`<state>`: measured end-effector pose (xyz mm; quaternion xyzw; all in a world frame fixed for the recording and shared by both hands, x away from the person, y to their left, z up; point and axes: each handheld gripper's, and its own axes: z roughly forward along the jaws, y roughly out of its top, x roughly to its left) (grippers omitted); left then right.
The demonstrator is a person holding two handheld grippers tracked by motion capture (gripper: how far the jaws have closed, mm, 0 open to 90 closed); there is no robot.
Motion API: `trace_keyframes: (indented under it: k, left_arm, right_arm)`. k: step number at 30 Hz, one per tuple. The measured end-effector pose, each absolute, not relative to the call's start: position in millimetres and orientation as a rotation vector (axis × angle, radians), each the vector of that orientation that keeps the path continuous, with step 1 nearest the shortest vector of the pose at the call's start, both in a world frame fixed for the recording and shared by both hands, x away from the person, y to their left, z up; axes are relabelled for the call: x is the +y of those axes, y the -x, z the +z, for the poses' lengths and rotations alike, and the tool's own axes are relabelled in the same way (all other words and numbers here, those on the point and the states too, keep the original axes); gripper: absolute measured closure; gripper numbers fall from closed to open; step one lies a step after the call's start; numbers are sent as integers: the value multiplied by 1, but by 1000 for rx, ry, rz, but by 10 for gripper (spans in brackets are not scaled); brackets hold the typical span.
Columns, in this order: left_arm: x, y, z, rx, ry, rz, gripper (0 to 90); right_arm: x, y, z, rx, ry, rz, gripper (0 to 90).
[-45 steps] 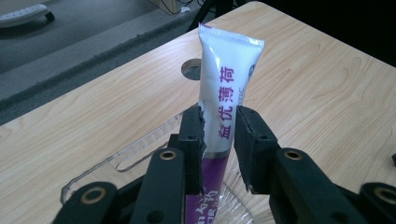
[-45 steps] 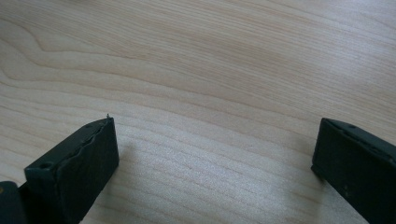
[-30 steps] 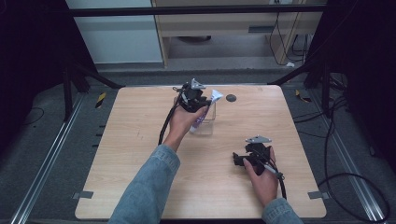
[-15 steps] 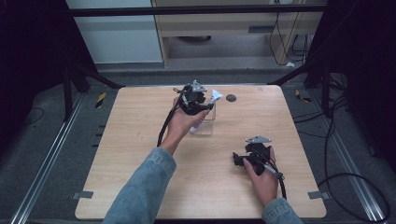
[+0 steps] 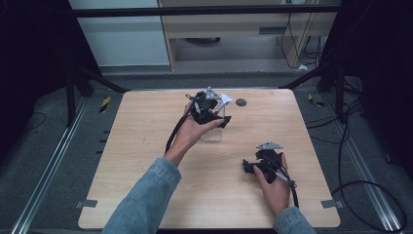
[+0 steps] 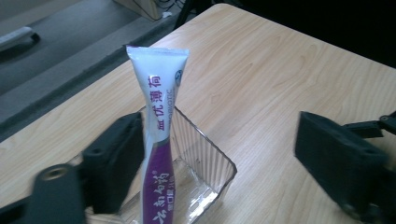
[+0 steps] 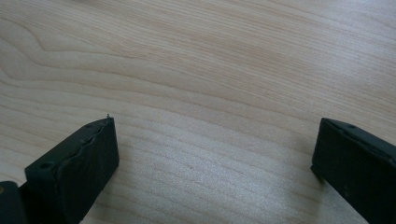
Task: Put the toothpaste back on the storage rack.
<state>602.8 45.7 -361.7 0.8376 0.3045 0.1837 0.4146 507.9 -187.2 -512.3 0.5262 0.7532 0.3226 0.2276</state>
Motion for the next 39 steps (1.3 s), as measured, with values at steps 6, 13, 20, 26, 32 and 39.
trace_keyframes:
  k: [6, 13, 20, 26, 32, 39]
  left_arm:
    - [48, -596, -365, 765, -2115, 418, 68]
    - [50, -582, -364, 728, -2157, 425, 49]
    - [58, -564, -363, 683, -2191, 478, 47]
    - [73, -551, -363, 674, -2201, 531, 47]
    - [102, -546, -363, 698, -2184, 561, 38]
    - [130, -547, -369, 734, -2192, 615, 38]
  right_arm:
    - [-187, -508, -512, 2075, -1453, 889, 7]
    - [-187, -508, -512, 2075, -1453, 889, 8]
    - [-187, -508, -512, 2075, -1449, 886, 8]
    - [-187, -508, -512, 2076, -1448, 885, 7]
    - [-187, -508, -512, 2077, -1447, 887, 7]
    - [-187, -508, -512, 2077, -1447, 887, 7]
